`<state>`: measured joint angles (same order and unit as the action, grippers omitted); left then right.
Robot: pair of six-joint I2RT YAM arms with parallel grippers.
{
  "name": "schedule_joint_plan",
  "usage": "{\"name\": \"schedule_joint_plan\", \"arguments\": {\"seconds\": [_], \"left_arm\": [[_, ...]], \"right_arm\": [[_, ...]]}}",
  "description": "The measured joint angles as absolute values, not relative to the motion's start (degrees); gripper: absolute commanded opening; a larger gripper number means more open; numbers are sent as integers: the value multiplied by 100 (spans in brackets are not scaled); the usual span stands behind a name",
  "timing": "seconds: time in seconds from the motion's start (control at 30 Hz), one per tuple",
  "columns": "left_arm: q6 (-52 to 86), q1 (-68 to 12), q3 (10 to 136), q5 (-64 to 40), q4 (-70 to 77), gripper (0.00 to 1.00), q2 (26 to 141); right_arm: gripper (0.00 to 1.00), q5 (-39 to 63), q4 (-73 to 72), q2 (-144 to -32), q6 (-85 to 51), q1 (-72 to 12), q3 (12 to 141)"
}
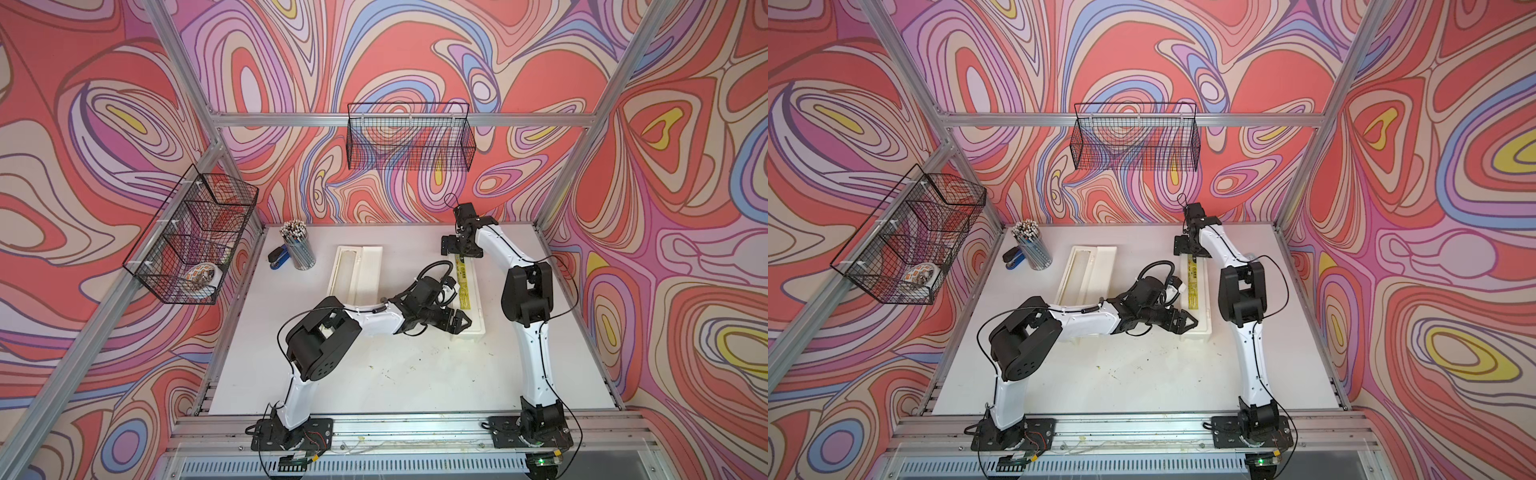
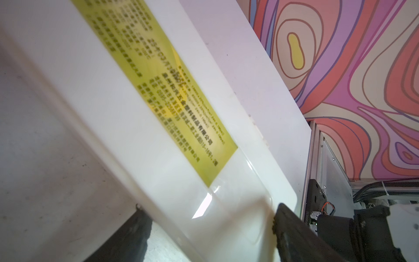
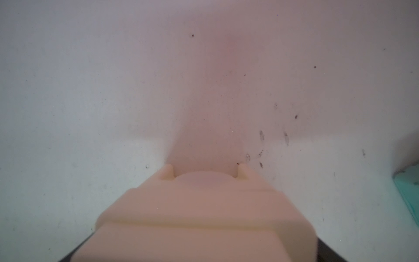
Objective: Put plastic wrap rolls into dispensers
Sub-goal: Close the lid on the plastic wrap cutting box.
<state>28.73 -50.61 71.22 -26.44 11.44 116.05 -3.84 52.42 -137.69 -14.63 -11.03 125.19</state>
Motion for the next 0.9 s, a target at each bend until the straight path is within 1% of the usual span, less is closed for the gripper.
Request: {"name": "schedule_joint_plan", "arguments": {"seconds": [0.33, 0.43, 0.7, 0.9], "left_arm": [[2877, -5052, 7308, -2635, 1052, 82, 11725], [2877, -5052, 7321, -2639, 1020, 82, 11727], [2877, -5050, 7389, -2665, 902, 81, 11747], [2875, -5050, 7459, -2668, 781, 82, 11747]], "right_arm": [[98, 126, 5293, -14180, -1553, -906, 13163], [98, 156, 5022, -14278, -1584, -860, 13340], [98, 178, 4333, -14274, -1640, -781, 13319], [98, 226, 4180, -14217, -1638, -635, 13437]]}}
